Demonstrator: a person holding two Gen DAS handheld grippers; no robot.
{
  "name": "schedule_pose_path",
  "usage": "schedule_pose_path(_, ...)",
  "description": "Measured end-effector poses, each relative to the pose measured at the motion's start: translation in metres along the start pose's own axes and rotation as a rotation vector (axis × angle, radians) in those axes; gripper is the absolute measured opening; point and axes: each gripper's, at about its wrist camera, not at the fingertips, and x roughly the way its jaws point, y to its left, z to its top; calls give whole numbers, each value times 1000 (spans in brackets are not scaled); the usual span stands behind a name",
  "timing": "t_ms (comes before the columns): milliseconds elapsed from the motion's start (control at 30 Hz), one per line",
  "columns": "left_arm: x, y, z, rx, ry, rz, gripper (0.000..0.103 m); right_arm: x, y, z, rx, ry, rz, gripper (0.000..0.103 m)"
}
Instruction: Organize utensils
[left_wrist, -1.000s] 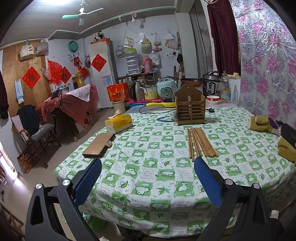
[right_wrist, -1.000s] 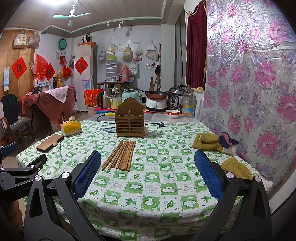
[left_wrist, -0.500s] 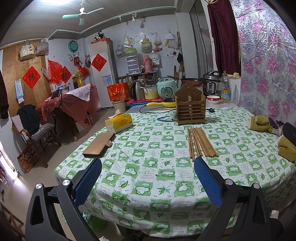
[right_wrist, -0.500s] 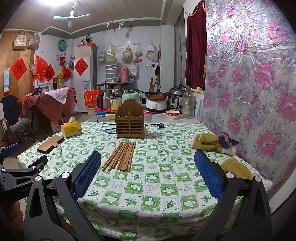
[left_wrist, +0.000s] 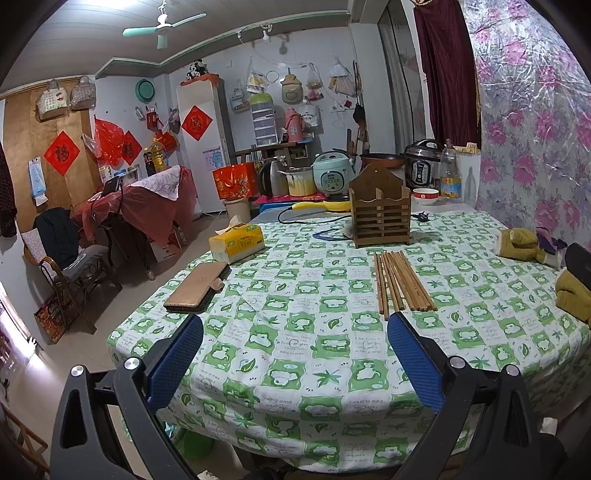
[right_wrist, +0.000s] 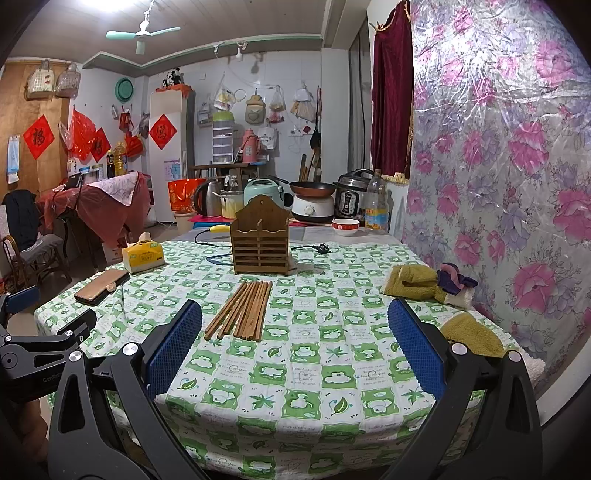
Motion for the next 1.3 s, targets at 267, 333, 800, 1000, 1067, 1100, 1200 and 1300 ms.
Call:
schedule_pose_path(267,0,0,0,0,2,-3,98,0,0,0,1,-1,0,97)
schedule_pose_path(333,0,0,0,1,3,-2,98,1,0,0,1,1,1,97)
schedule_pose_path(800,0,5,-7,7,22,12,98,11,1,-5,4,22,9,97)
schedule_pose_path(1000,10,4,-10,7,43,12,98,17,-1,-9,13,42,17,97)
schedule_pose_path(1067,12,5,-10,8,50,14,98,18,-2,-9,15,47,18,97)
schedule_pose_path(1100,15,5,-9,6,60,14,98,20,-3,-9,17,50,15,97)
schedule_pose_path(1200,27,10,-10,-3,99,6,98,23,-7,-9,27,54,8,97)
schedule_pose_path(1300,47,9,-11,-6,144,13,98,31,-17,-10,48,63,-12,97)
